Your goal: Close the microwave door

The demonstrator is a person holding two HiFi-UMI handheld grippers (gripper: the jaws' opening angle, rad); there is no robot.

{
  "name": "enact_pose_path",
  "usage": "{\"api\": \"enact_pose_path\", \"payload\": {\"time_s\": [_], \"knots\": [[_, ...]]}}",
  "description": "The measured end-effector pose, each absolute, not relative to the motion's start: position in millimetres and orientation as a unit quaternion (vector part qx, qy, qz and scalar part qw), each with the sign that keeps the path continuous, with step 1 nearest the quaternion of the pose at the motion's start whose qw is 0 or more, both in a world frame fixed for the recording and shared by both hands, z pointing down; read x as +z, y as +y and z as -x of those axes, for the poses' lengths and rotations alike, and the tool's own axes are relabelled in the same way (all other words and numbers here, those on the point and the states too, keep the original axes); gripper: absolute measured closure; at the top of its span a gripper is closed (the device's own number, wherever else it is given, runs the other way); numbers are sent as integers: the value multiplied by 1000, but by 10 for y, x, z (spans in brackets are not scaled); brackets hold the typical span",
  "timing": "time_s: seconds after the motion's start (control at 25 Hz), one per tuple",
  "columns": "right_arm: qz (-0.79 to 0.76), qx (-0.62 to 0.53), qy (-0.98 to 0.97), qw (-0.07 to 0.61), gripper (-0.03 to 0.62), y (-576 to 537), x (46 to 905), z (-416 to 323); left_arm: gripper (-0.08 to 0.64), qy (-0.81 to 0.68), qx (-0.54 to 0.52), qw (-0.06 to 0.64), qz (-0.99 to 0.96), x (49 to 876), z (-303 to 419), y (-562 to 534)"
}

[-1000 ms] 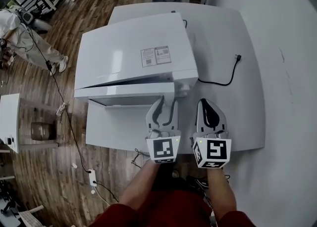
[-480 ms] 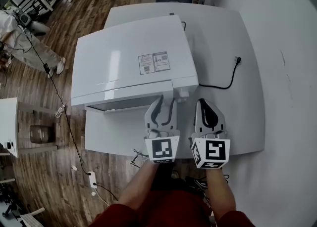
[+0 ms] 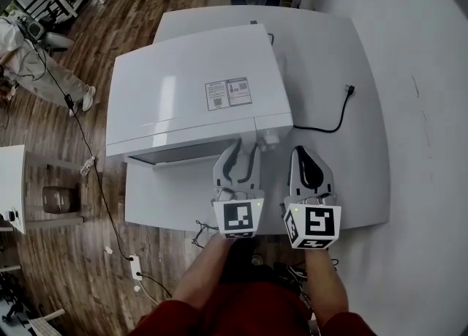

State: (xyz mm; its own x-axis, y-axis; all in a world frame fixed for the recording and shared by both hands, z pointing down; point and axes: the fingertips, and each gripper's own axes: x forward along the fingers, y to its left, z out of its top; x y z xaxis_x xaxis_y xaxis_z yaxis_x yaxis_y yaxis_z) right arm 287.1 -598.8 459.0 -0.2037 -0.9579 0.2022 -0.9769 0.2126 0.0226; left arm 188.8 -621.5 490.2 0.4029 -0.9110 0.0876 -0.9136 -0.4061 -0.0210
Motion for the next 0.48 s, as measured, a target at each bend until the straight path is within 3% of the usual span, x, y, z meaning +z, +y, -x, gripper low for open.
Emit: {"api": "enact_pose_path", "payload": {"time_s": [0.12, 0.24, 0.48], "knots": [[-625, 50, -774, 84, 565, -5929, 4524, -2865, 420, -548, 47, 19, -835, 4900, -1854, -6197], [-626, 45, -774, 80, 565, -5841, 4445, -2867, 503, -555, 46, 17, -830, 4845, -1774, -6115], [-619, 31, -782, 67, 565, -5632, 4273, -2751, 532, -567, 34, -7, -823, 4589, -1649, -5844]]}}
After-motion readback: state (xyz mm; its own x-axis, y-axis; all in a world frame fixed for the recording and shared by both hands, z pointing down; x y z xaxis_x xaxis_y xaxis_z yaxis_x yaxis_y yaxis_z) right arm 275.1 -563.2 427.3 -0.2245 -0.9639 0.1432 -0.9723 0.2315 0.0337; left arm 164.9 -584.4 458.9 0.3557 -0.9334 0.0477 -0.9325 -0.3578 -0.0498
